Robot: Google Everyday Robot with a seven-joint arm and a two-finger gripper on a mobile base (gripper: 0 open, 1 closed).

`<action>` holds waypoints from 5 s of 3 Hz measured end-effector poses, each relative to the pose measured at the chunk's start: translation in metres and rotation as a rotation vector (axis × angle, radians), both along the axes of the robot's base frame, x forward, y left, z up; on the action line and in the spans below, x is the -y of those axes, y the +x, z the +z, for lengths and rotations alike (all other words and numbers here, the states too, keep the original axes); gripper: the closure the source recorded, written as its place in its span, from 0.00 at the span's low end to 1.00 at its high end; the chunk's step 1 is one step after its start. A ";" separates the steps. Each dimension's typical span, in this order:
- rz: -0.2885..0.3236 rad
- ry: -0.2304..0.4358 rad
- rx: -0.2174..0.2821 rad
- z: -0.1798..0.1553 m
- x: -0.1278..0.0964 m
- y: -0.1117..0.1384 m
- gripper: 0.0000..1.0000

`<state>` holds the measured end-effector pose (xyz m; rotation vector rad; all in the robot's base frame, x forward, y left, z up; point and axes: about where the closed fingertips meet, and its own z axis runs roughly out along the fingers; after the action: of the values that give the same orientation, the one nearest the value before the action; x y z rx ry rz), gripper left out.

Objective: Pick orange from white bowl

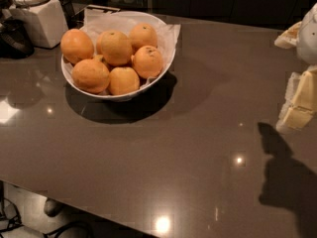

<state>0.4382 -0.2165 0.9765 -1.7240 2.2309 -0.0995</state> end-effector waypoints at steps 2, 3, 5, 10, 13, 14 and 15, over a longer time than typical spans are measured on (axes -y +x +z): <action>0.035 -0.039 -0.006 0.008 -0.019 0.008 0.00; 0.082 -0.090 -0.034 0.010 -0.043 0.021 0.00; 0.145 -0.141 -0.012 0.011 -0.074 0.040 0.00; 0.429 -0.079 0.081 0.032 -0.185 0.101 0.00; 0.496 -0.045 0.041 0.018 -0.258 0.185 0.10; 0.535 -0.039 0.033 0.011 -0.280 0.197 0.12; 0.569 -0.038 0.023 0.004 -0.299 0.203 0.11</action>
Offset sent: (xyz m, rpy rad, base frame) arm 0.0167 0.0419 0.0136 -0.0976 0.0546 0.0789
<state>0.6407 0.0820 0.9803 -2.2870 1.6494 -0.0293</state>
